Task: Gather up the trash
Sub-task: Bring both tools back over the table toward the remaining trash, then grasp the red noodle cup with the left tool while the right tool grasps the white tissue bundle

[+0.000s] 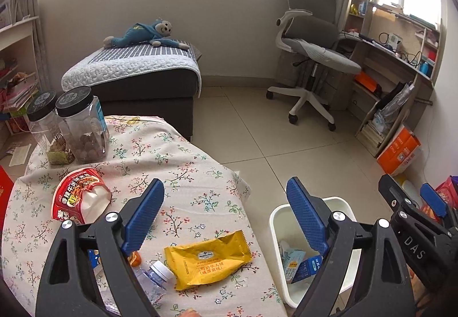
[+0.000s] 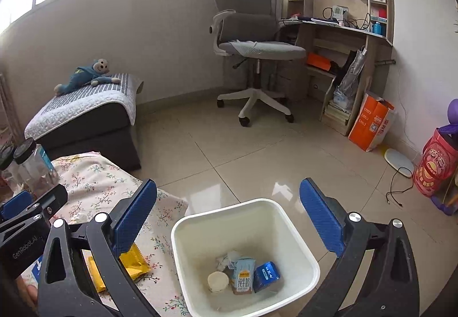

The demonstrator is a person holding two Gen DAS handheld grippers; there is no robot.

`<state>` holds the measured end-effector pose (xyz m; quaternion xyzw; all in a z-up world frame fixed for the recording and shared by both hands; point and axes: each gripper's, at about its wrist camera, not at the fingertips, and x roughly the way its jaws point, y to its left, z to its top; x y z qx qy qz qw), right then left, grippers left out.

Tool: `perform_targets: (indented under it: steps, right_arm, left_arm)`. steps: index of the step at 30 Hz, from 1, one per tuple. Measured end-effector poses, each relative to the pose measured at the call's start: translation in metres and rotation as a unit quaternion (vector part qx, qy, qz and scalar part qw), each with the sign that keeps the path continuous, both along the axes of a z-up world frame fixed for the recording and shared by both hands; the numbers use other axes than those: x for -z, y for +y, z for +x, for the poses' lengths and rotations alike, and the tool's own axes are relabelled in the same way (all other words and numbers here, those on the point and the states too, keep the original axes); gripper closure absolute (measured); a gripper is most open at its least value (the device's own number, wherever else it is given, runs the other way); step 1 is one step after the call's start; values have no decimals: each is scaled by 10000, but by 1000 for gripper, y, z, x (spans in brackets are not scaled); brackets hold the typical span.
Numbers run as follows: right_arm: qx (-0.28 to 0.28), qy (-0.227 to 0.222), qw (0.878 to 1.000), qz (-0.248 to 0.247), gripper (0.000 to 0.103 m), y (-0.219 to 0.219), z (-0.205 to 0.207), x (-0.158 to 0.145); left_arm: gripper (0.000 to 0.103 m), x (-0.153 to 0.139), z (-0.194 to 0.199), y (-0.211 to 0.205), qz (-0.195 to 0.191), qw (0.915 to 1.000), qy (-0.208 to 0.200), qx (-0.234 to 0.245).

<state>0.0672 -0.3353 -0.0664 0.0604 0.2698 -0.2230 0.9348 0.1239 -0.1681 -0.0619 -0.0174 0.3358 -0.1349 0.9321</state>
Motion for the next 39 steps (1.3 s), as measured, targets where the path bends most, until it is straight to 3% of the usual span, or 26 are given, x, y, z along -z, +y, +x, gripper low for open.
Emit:
perform_targets:
  steps: [17, 25, 28, 33, 39]
  right_arm:
    - [-841, 254, 9961, 49, 7, 94, 49, 14]
    - [-1183, 411, 9920, 136, 7, 131, 70, 23]
    - [-1291, 516, 9901, 168, 7, 143, 78, 29]
    - [-1448, 689, 9869, 156, 7, 158, 88, 39]
    - [-1614, 1005, 9815, 223, 7, 169, 101, 52]
  left_arm:
    - [18, 19, 29, 112, 131, 9949, 376, -928]
    - [18, 45, 56, 157, 520, 9872, 830, -1255]
    - [15, 59, 70, 170, 689, 9844, 1043, -1237]
    - [8, 85, 96, 182, 1234, 9781, 1496, -754]
    - [7, 116, 119, 199, 1285, 9702, 2023, -369]
